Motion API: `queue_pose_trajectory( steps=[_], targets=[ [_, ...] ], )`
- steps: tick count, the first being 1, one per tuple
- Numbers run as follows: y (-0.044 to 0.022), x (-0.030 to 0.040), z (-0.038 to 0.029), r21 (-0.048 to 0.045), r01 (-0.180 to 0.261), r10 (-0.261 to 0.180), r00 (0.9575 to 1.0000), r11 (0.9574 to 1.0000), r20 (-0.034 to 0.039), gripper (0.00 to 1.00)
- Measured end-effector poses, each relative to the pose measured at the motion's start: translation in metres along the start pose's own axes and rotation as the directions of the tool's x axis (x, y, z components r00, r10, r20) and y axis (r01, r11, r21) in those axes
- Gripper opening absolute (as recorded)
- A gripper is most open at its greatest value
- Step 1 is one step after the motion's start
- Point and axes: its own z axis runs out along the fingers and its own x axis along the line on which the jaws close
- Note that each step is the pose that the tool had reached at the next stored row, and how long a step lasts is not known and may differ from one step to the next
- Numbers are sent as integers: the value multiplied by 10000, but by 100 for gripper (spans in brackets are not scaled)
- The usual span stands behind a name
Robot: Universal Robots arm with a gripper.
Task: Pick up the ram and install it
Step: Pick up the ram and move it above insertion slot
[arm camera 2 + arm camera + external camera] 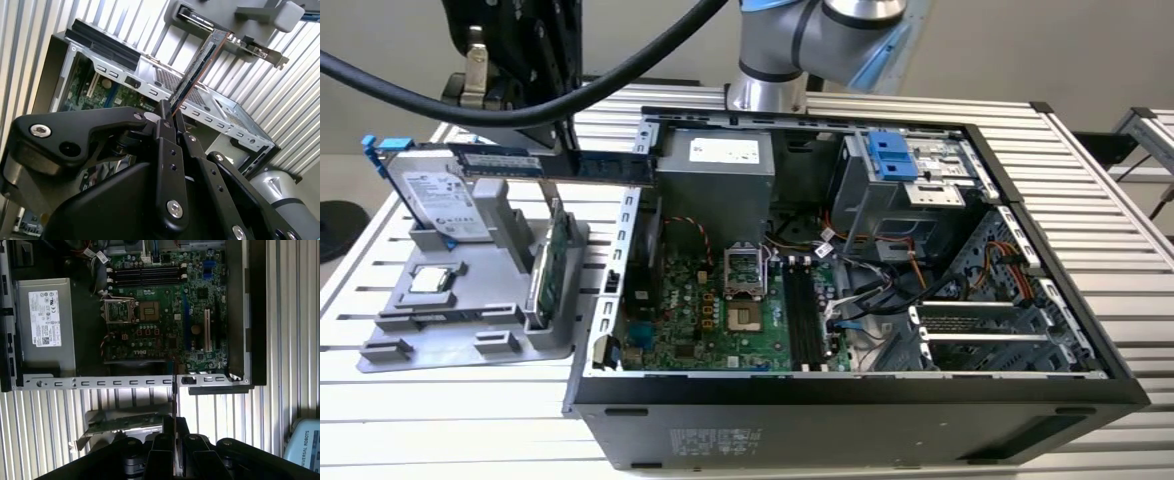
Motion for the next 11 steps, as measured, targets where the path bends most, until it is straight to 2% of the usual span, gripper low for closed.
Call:
queue_pose_trajectory(
  steps=[11],
  targets=[
    [128,9,0,0,0,0,10000,10000,0,0]
  ],
)
